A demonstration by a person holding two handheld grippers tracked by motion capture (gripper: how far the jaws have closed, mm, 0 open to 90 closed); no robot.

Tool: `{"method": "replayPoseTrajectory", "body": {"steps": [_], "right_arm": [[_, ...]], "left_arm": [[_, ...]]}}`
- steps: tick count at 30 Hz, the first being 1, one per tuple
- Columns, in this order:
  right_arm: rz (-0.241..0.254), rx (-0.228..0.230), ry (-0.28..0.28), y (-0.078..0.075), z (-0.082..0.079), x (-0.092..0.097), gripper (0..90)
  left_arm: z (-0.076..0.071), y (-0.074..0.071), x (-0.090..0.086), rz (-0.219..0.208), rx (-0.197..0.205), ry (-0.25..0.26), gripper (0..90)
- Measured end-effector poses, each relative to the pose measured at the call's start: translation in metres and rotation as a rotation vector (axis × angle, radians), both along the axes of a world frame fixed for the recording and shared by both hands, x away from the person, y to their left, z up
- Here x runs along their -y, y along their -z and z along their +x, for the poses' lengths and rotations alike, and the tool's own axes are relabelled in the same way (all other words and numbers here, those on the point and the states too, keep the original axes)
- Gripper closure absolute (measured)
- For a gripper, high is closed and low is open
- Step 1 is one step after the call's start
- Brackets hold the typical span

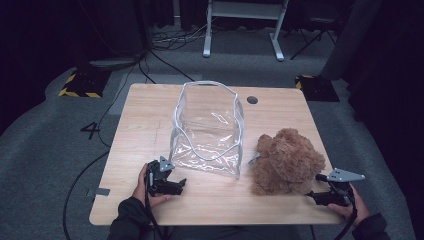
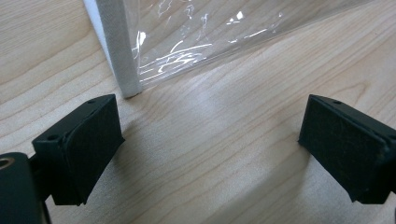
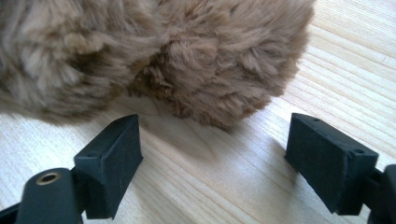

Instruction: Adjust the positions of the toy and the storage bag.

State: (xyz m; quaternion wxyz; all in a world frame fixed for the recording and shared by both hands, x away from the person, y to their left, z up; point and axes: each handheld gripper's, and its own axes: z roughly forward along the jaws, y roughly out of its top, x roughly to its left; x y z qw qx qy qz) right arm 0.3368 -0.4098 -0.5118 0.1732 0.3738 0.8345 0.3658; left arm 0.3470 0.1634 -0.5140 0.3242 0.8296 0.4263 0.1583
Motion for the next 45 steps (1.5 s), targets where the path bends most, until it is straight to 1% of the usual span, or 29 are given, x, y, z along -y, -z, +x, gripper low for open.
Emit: {"method": "replayPoseTrajectory", "body": {"steps": [3,5,8,9,10,12,13,16,18,19,20,21,22,23,24,25,29,30,31,32,33,35,36,37,38,40,41,43,45], "right_arm": [[-0.006,-0.007,0.006,-0.001,0.000,0.001,17.7],[-0.015,-0.012,0.010,-0.004,-0.003,0.003,17.9],[-0.009,-0.003,0.005,-0.008,-0.006,0.003,18.0],[-0.006,0.003,-0.004,-0.011,-0.008,0.002,17.7],[0.003,0.025,-0.015,-0.019,-0.013,0.001,17.4],[0.008,0.031,-0.017,-0.022,-0.014,0.000,17.5],[0.018,0.037,-0.021,-0.026,-0.015,-0.001,17.6],[0.026,0.059,-0.040,-0.037,-0.020,-0.008,17.3],[0.017,0.071,-0.055,-0.042,-0.022,-0.012,17.4],[0.017,0.071,-0.055,-0.042,-0.022,-0.012,17.4],[0.010,0.079,-0.059,-0.048,-0.025,-0.013,17.5],[0.010,0.079,-0.059,-0.048,-0.025,-0.013,17.5],[0.043,0.089,-0.068,-0.054,-0.029,-0.014,17.5],[0.043,0.089,-0.068,-0.054,-0.029,-0.014,17.5],[0.048,0.103,-0.066,-0.059,-0.031,-0.017,17.5],[0.049,0.109,-0.071,-0.061,-0.032,-0.019,17.4],[0.068,0.121,-0.083,-0.068,-0.033,-0.028,17.9],[0.069,0.120,-0.084,-0.071,-0.032,-0.035,18.2],[0.069,0.120,-0.084,-0.071,-0.032,-0.035,18.2],[0.075,0.117,-0.081,-0.072,-0.030,-0.043,17.2],[0.077,0.115,-0.081,-0.072,-0.029,-0.045,16.9],[0.082,0.115,-0.083,-0.072,-0.028,-0.048,16.7],[0.088,0.114,-0.085,-0.072,-0.027,-0.051,16.7],[0.090,0.114,-0.087,-0.073,-0.026,-0.054,16.7],[0.094,0.119,-0.078,-0.074,-0.026,-0.060,15.7],[0.097,0.119,-0.075,-0.074,-0.025,-0.061,16.1],[0.109,0.114,-0.072,-0.075,-0.023,-0.065,16.7],[0.108,0.120,-0.066,-0.075,-0.021,-0.075,16.6],[0.089,0.123,-0.069,-0.075,-0.020,-0.082,16.2]], "left_arm": [[-0.001,0.000,-0.001,0.000,0.004,0.006,6.1],[-0.003,0.000,-0.002,-0.001,-0.004,0.012,6.5],[-0.003,0.000,-0.003,-0.001,0.000,0.013,6.6],[-0.003,0.000,-0.003,-0.005,0.003,0.015,6.6],[-0.004,0.000,-0.003,-0.006,-0.003,0.017,6.6],[-0.003,0.000,-0.004,-0.006,-0.003,0.020,6.5],[-0.003,0.000,-0.004,0.000,-0.005,0.026,6.4],[-0.002,0.000,-0.004,0.000,-0.007,0.027,5.4],[0.000,0.000,-0.004,0.001,-0.004,0.026,4.9],[0.000,0.000,-0.004,0.001,-0.004,0.026,4.8],[0.001,0.000,-0.004,-0.004,-0.010,0.024,4.8],[0.001,0.000,-0.004,-0.004,-0.010,0.024,4.8],[0.002,0.000,-0.005,0.002,-0.004,0.023,4.8],[0.002,0.000,-0.005,0.002,-0.004,0.023,4.8],[0.004,0.000,-0.005,-0.007,-0.014,0.025,4.3],[0.005,0.000,-0.005,-0.005,-0.013,0.027,4.0],[0.007,0.001,-0.004,-0.007,-0.014,0.030,3.0],[0.009,0.001,-0.004,-0.005,-0.015,0.040,2.7],[0.009,0.001,-0.004,-0.005,-0.015,0.040,2.4],[0.011,0.000,-0.004,-0.001,-0.019,0.044,2.2],[0.012,0.000,-0.004,0.004,-0.011,0.042,2.0],[0.013,0.001,-0.003,-0.005,-0.017,0.039,2.0],[0.013,0.000,-0.003,0.002,-0.015,0.039,2.0],[0.014,0.000,-0.004,0.009,-0.003,0.037,2.0],[0.015,0.000,-0.004,0.004,-0.007,0.034,2.6],[0.016,0.000,-0.004,0.000,-0.012,0.031,2.9],[0.016,0.000,-0.004,0.005,-0.007,0.029,3.1],[0.016,0.000,-0.004,0.004,-0.010,0.028,3.1],[0.016,0.000,-0.004,0.002,-0.012,0.030,3.2]]}}
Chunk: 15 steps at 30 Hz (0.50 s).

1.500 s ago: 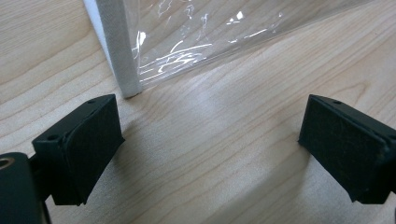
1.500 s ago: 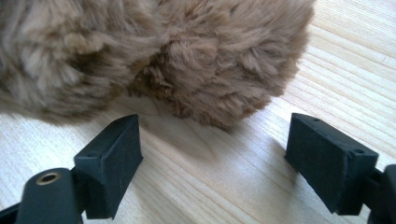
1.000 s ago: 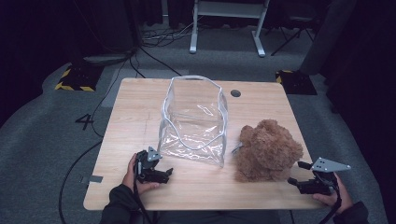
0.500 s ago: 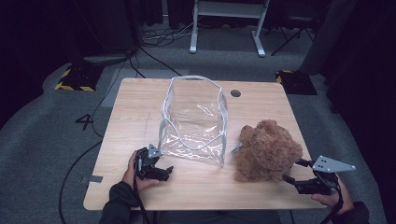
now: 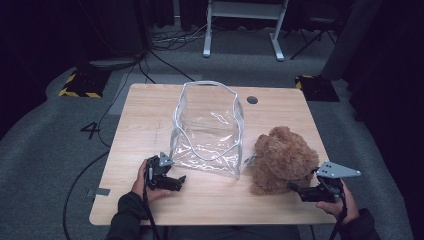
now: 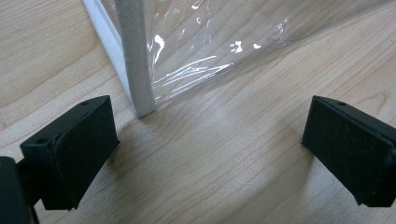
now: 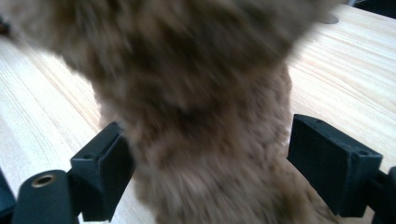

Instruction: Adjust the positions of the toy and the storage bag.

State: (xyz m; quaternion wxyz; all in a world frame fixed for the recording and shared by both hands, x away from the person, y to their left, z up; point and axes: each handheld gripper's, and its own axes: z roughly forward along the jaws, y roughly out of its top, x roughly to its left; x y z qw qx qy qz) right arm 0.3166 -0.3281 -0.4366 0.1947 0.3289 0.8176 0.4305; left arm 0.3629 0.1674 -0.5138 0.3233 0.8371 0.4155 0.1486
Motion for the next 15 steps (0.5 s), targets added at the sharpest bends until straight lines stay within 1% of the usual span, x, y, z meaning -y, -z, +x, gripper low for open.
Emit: {"method": "replayPoseTrajectory", "body": {"steps": [2,6,9,10,11,12,15], "right_arm": [[-0.011,0.000,0.000,0.000,0.002,-0.004,15.7],[0.014,-0.008,-0.001,-0.001,0.007,-0.009,15.4],[0.019,-0.026,-0.014,0.000,0.012,-0.018,15.5],[0.019,-0.026,-0.014,0.000,0.012,-0.018,15.5],[0.017,-0.040,-0.014,0.001,0.014,-0.025,14.9],[0.017,-0.040,-0.014,0.001,0.014,-0.025,14.9],[0.006,-0.041,0.007,0.001,0.019,-0.034,14.1]], "left_arm": [[0.000,0.000,0.000,0.001,0.002,-0.001,3.2],[0.000,0.000,0.000,0.000,0.000,0.000,3.2],[0.000,0.000,0.000,0.000,0.000,-0.001,3.2],[0.000,0.000,0.000,0.000,0.000,-0.001,3.2],[0.000,0.000,0.000,0.000,0.001,-0.002,3.2],[0.000,0.000,0.000,-0.001,0.002,-0.002,3.2],[0.000,0.000,0.000,-0.002,0.002,-0.003,3.2]]}}
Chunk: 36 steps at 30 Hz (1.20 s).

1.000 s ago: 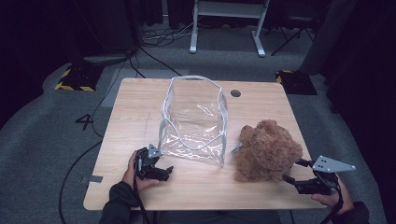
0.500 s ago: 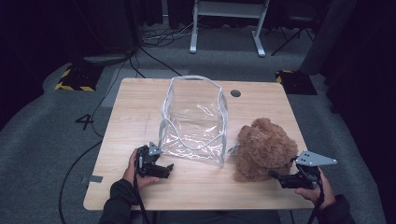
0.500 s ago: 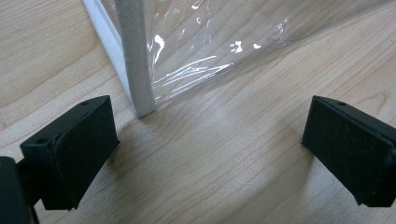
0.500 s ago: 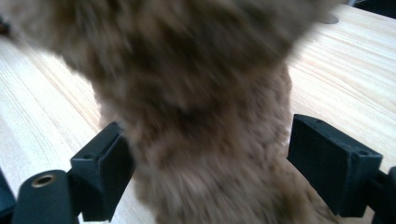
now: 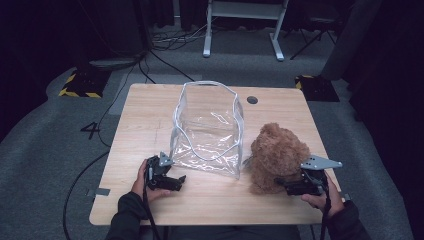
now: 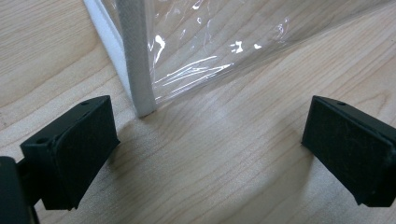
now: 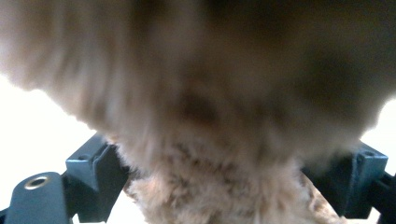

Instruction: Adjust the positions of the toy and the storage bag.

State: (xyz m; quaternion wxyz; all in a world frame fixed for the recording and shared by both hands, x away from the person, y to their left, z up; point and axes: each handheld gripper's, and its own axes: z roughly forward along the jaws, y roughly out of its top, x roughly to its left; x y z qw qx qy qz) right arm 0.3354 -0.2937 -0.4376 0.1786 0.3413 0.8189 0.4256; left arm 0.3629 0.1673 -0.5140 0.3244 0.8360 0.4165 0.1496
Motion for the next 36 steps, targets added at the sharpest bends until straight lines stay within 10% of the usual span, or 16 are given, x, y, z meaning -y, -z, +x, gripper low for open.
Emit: {"method": "replayPoseTrajectory", "body": {"steps": [14,21,36], "right_arm": [[-0.040,-0.006,0.016,0.010,0.008,-0.003,23.3],[-0.008,-0.002,-0.005,0.013,0.009,0.013,41.4],[-0.012,0.054,0.022,0.015,0.004,0.059,48.8]], "left_arm": [[0.010,0.000,0.008,-0.005,0.005,-0.005,3.6],[0.020,0.000,0.020,-0.020,-0.004,-0.037,5.6],[0.035,-0.002,0.062,-0.016,0.027,0.017,15.0]]}}
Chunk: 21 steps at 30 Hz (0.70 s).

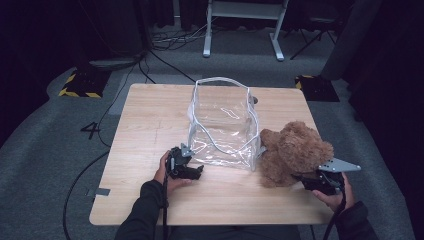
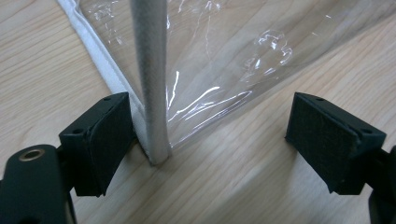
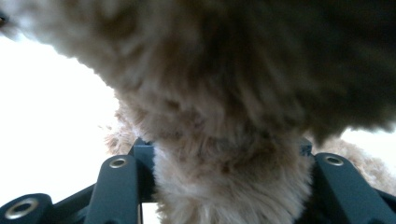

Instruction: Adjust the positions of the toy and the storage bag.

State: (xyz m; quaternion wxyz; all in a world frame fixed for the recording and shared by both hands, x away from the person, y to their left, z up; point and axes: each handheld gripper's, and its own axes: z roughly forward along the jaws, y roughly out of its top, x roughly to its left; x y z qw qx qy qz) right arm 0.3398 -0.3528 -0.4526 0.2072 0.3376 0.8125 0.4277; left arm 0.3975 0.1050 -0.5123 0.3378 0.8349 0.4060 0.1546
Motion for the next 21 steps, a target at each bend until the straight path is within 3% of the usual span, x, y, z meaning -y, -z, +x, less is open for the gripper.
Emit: {"method": "replayPoseTrajectory", "body": {"steps": [12,14,21], "right_arm": [[0.010,-0.006,0.037,-0.001,-0.001,0.018,48.6],[0.010,-0.008,0.042,-0.001,-0.001,0.020,48.1],[0.022,-0.016,0.038,-0.002,-0.001,0.018,39.9]], "left_arm": [[0.010,0.000,0.028,-0.005,-0.003,0.038,14.9],[0.012,-0.001,0.031,0.014,0.008,0.039,14.7],[0.015,-0.001,0.041,0.008,0.000,0.056,14.7]]}}
